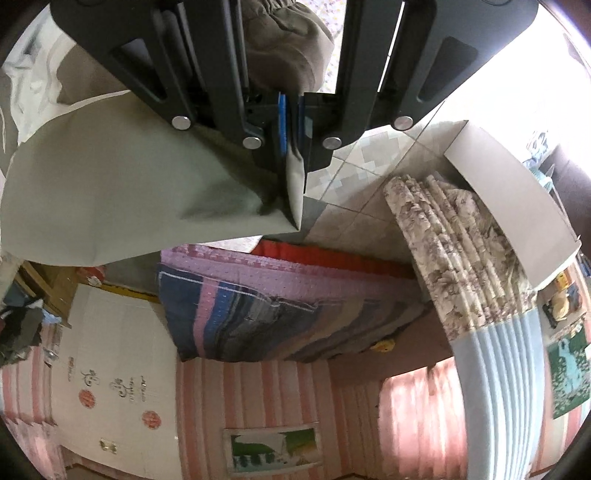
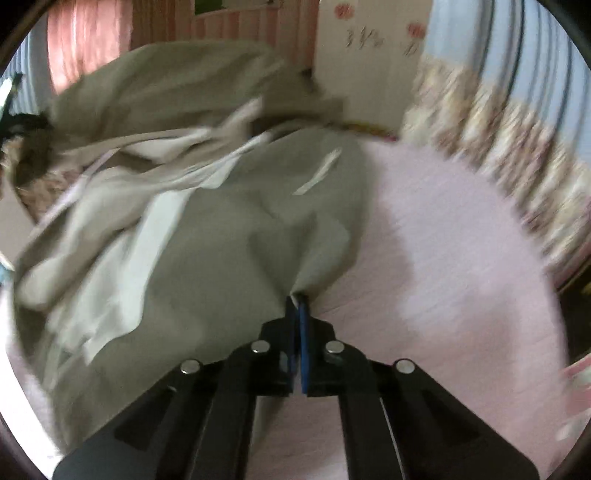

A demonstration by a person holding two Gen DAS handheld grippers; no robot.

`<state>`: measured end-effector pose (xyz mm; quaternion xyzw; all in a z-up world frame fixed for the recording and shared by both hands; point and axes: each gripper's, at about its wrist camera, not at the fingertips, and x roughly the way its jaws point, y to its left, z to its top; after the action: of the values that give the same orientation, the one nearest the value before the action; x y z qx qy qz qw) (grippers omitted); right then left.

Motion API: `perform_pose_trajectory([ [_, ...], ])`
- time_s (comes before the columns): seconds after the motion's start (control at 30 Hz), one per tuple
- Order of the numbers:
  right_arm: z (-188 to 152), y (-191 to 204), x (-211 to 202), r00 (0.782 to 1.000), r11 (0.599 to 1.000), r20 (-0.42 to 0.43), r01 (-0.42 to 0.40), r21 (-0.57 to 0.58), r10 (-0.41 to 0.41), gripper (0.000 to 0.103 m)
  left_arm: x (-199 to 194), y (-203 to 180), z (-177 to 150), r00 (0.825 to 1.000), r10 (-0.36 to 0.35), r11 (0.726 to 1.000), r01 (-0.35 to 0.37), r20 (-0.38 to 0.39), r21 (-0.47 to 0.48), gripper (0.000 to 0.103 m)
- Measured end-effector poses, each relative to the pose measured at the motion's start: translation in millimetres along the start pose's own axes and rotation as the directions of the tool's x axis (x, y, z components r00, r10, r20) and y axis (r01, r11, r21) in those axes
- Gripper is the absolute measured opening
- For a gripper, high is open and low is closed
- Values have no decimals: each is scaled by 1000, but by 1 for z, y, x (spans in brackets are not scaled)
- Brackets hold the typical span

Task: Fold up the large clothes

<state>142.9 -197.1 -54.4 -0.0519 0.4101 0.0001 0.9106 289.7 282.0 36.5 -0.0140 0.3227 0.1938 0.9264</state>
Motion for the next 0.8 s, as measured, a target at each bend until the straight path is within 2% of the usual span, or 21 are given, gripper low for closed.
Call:
perform_pose_trajectory([
  [0.07, 7, -19, -1, 989, 989, 47, 143, -36, -141, 0, 4, 8, 7, 1000, 30, 999, -30, 4, -22, 3],
  [0.1, 13, -34, 2, 965, 963, 71, 259, -71, -254, 0, 6, 12, 11, 999, 43, 998, -42, 6, -40, 3],
  [0.13, 16, -47, 6, 942, 939, 86, 332, -91, -325, 0, 7, 17, 13, 999, 52, 997, -52, 7, -58, 3],
  [0.17, 21, -64, 11, 912, 907, 99, 407, -109, -398, 0, 7, 20, 14, 998, 59, 996, -58, 7, -71, 3],
  [0.23, 35, -110, 24, 821, 807, 119, 571, -152, -559, 0, 4, 28, 16, 997, 78, 992, -77, 7, -99, 3],
  [0.27, 40, -123, 27, 796, 780, 124, 605, -161, -592, 0, 2, 31, 17, 996, 89, 990, -88, 8, -106, 3],
  [0.3, 50, -149, 35, 750, 729, 129, 661, -179, -648, 0, 3, 35, 19, 994, 105, 988, -104, 8, -112, 3],
  [0.33, 57, -162, 42, 727, 701, 133, 685, -196, -674, 0, 5, 39, 20, 992, 127, 985, -126, 3, -120, 3],
  [0.37, 65, -177, 51, 692, 658, 151, 720, -222, -706, 0, 9, 43, 21, 989, 146, 981, -145, -5, -128, 3],
  [0.43, 81, -189, 60, 644, 598, 202, 763, -245, -738, 0, 25, 57, 25, 982, 188, 970, -191, -32, -149, 3],
  [0.53, 110, -207, 62, 586, 544, 254, 810, -221, -769, 0, 58, 80, 24, 958, 266, 944, -281, -102, -172, 3],
  [0.57, 118, -212, 61, 570, 528, 262, 821, -218, -779, 0, 67, 88, 22, 956, 265, 941, -285, -127, -184, 3],
  [0.6, 127, -224, 59, 539, 496, 274, 841, -214, -796, 0, 76, 98, 19, 957, 243, 940, -272, -156, -204, 3],
  [0.67, 136, -238, 54, 502, 456, 275, 863, -215, -820, 0, 89, 111, 12, 959, 208, 940, -250, -191, -232, 4],
  [0.7, 141, -250, 53, 475, 427, 271, 877, -218, -837, 0, 93, 113, 6, 957, 205, 940, -251, -206, -231, 4],
  [0.8, 149, -275, 61, 428, 382, 244, 899, -215, -870, 0, 88, 110, -10, 959, 186, 947, -232, -213, -220, 4],
])
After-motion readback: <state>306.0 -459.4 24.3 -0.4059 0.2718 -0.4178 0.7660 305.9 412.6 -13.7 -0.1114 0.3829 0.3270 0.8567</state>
